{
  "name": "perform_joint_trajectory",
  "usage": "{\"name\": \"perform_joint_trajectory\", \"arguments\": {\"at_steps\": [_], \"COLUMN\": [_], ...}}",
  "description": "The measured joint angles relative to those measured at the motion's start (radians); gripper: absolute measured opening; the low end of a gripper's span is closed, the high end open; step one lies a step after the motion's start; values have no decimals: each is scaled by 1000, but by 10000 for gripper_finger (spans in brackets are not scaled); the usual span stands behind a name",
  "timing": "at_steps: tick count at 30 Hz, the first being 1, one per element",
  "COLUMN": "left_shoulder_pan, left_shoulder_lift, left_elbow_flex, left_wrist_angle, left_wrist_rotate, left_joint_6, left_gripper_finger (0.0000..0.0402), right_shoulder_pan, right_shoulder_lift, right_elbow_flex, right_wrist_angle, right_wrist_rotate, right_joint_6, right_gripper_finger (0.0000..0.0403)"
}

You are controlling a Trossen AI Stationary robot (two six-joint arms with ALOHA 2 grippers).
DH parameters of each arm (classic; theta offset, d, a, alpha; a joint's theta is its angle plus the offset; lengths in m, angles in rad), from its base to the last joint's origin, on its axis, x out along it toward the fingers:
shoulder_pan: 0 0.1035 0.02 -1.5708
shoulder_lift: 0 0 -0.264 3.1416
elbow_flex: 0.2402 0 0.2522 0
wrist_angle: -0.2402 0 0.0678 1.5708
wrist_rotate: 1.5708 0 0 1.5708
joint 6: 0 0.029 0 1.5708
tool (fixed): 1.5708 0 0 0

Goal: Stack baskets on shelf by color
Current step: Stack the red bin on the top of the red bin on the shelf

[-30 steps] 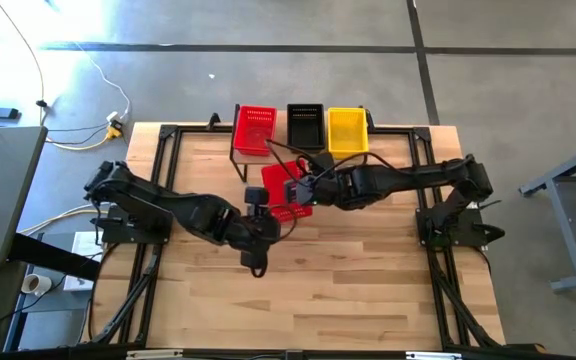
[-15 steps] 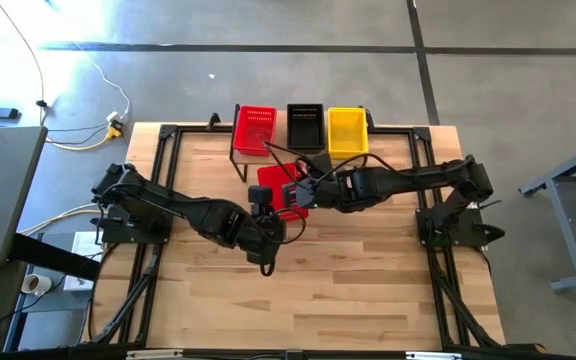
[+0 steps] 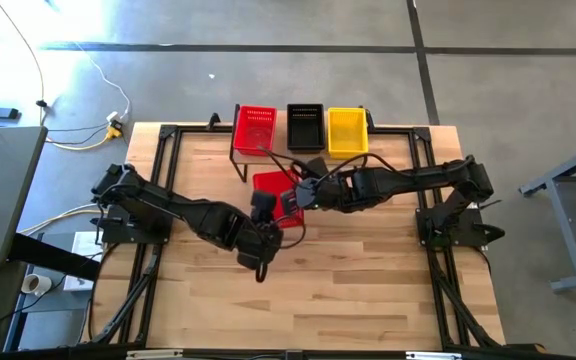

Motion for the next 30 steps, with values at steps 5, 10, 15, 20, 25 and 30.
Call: {"name": "perform_joint_trajectory", "arguments": {"at_steps": [5,10,15,20,25,30], "left_shoulder_pan": [-15,-19,-19,-20,-20,-19], "left_shoulder_lift": [0,0,0,0,-1,-1], "left_elbow_flex": [0,0,0,0,1,1], "left_wrist_angle": [-52,-57,-58,-61,-65,-75], "left_wrist_rotate": [-1,0,6,2,-33,-45], "left_joint_6": [75,122,123,128,129,135], "left_gripper_finger": [129,129,105,45,9,11], "right_shoulder_pan": [-1,-1,-1,-9,-9,-16], "right_shoulder_lift": [0,0,0,0,0,0], "right_elbow_flex": [0,0,0,0,0,0], "right_wrist_angle": [7,21,25,27,36,43], "right_wrist_rotate": [-40,-41,-41,-42,-41,-37], "right_joint_6": [-48,-90,-119,-149,-195,-207], "right_gripper_finger": [0,0,0,0,0,1]}}
